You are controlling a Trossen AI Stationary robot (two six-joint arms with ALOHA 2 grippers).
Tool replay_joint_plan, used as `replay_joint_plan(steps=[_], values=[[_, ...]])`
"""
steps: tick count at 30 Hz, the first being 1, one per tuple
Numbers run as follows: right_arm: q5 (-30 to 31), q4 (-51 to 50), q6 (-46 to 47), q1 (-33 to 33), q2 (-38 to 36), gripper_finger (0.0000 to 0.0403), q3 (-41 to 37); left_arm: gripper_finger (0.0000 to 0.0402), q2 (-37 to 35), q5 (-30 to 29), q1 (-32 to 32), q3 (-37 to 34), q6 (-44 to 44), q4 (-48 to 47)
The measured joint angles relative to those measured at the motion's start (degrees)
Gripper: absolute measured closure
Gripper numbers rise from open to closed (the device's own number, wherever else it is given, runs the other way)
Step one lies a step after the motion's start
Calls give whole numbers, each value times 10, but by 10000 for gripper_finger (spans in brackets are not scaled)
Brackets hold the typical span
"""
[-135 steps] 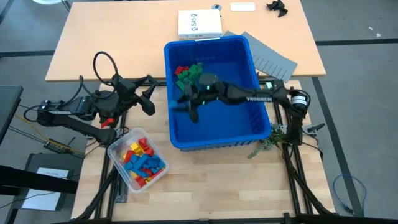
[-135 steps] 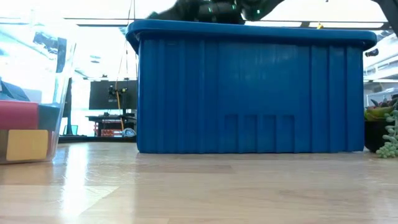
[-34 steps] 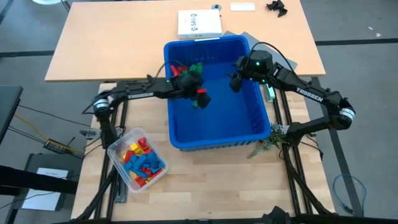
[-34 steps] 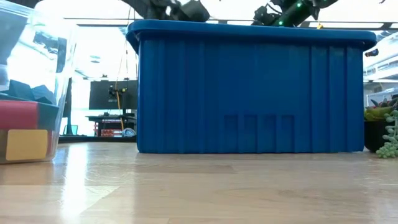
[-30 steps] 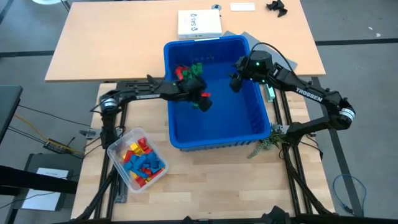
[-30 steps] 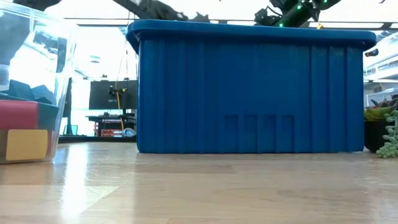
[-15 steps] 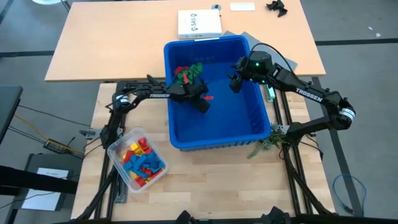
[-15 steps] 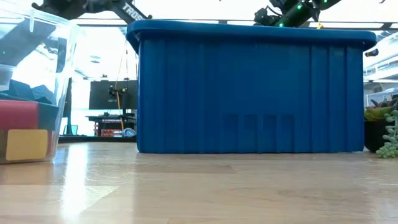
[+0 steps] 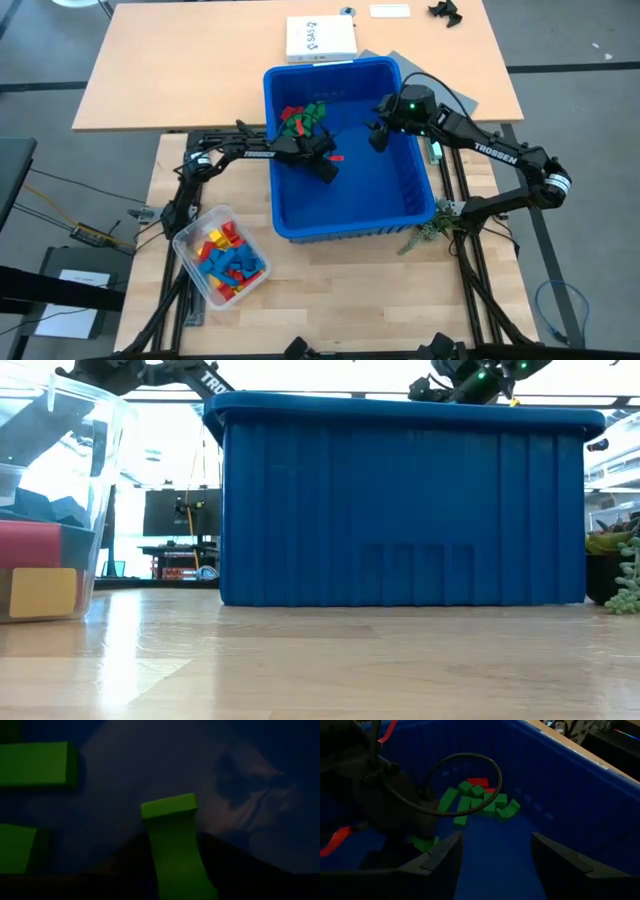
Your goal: Sort Items/Unsort Items
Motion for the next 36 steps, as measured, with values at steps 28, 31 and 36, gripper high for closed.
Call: replay_joint_plan(steps=[28, 31, 36], values=[[0, -13, -3, 0, 0, 174, 0, 273, -49, 72, -10, -3, 81, 10], [0, -13, -3, 0, 0, 174, 0, 216, -50, 64, -2, -3, 78, 24], [0, -13, -8, 0, 0, 174, 0, 129, -43, 100, 13, -13, 67, 41]])
